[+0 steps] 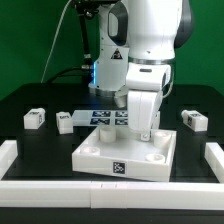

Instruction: Assemble one leg

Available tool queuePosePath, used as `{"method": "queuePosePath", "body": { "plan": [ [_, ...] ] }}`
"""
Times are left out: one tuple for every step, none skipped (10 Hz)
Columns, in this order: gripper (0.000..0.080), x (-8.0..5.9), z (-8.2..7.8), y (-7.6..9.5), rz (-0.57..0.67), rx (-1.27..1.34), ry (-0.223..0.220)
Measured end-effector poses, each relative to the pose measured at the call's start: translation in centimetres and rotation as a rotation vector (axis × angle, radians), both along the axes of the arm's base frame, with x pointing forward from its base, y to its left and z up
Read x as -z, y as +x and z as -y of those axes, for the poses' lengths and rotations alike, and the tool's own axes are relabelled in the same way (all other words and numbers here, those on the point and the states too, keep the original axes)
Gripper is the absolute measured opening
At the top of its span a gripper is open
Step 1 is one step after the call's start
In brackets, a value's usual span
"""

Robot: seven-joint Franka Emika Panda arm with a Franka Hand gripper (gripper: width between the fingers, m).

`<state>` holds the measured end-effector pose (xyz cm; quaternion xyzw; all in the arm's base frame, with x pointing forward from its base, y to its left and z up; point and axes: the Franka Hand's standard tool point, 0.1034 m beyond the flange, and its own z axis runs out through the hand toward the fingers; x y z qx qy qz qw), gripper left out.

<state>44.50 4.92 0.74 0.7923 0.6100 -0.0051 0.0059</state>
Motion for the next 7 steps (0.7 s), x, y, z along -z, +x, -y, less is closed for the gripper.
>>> {"method": "queuePosePath", "body": {
  "plan": [
    [0.0057, 0.0, 0.0, 0.0, 0.000, 0.000, 0.000],
    [0.0057, 0.0, 0.0, 0.0, 0.000, 0.000, 0.000],
    [0.0057, 0.0, 0.0, 0.0, 0.000, 0.000, 0.000],
    [0.0058, 0.0, 0.1, 0.0, -0.008, -0.059, -0.006],
    [0.0058, -0.3, 0.1, 0.3, -0.019, -0.145, -0.015],
    [0.0058, -0.5, -0.4, 0.9, -0.013, -0.172, -0.013],
    [0.0058, -0.5, -0.8, 1.1, -0.041, -0.213, -0.023]
  ]
}}
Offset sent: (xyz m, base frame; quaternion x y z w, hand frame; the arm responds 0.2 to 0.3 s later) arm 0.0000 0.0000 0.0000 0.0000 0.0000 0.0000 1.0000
